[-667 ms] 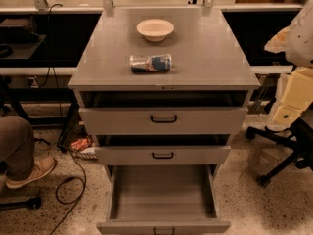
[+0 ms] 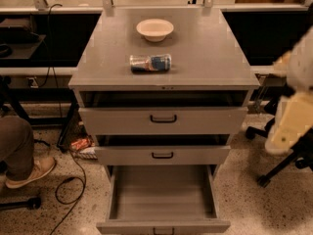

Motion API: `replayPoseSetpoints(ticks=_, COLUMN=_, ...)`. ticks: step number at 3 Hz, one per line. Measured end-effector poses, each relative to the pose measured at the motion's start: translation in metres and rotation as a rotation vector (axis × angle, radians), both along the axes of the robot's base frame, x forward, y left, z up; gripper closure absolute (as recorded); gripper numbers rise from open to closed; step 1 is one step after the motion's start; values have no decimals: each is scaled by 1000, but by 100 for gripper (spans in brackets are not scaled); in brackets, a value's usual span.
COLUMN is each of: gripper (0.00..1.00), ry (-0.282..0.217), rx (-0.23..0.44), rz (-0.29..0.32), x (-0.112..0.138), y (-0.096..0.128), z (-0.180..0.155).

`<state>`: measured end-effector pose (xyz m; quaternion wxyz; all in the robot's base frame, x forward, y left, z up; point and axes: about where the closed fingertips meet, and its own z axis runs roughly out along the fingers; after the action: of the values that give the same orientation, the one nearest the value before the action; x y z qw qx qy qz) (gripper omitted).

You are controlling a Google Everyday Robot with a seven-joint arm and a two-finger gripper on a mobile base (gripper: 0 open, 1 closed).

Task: Close bottom drawer

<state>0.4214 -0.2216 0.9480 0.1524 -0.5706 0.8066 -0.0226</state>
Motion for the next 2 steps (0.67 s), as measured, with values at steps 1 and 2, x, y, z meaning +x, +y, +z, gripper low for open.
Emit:
replayPoseSetpoints(ticks=1, gripper=0, ry=103, rx=37, rz=-134, x=-36, y=-12, z=-72)
replayPoseSetpoints(ticks=2, gripper=0, ry=197, rx=71, rz=-244, x=-65, y=-15, z=-151)
